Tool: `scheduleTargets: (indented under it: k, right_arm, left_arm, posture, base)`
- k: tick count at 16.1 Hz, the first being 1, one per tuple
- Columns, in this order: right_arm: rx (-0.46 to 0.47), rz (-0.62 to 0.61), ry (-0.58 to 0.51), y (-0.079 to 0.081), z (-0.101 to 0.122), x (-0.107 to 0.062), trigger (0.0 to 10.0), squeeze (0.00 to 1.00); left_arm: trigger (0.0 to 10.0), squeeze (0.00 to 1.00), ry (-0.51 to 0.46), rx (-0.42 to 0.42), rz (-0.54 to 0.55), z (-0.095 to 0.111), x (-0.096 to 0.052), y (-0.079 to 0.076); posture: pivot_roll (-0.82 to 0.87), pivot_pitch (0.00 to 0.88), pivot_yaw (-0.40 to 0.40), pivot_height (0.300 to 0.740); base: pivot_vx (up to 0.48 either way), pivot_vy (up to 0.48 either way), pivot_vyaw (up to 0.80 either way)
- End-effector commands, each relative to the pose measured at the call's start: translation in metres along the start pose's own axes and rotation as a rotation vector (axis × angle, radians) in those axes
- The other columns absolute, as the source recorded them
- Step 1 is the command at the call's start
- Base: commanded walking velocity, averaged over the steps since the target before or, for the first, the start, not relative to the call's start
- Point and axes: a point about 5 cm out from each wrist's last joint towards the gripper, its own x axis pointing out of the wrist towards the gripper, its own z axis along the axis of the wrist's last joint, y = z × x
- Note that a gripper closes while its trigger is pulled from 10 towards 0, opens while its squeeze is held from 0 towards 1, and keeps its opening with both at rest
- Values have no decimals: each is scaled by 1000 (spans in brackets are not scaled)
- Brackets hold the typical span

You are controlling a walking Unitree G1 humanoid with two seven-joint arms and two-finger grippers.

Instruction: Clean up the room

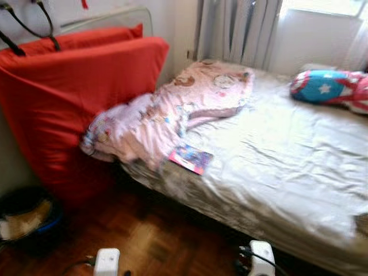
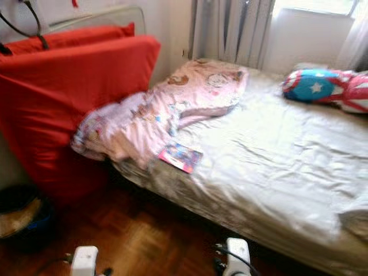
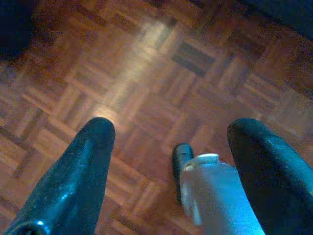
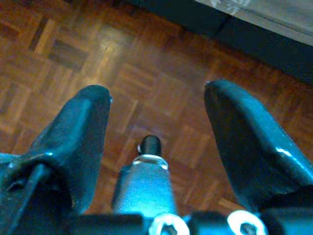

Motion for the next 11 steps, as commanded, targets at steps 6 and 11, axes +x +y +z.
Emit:
scheduleTargets:
  k: [6, 11]
  right_arm:
    - [6, 13, -3, 5, 1, 1, 10000, 0]
    - [3, 14, -4, 5, 1, 1, 10000, 0]
  left_arm:
    - [10000, 0, 11, 14, -2, -1, 0, 2]
    - [10000, 0, 10, 16, -4, -1, 0, 2]
  posture:
    - [53, 0, -31, 740]
    - [53, 0, -29, 740]
  base:
    - [0, -322, 0]
    - [0, -319, 0]
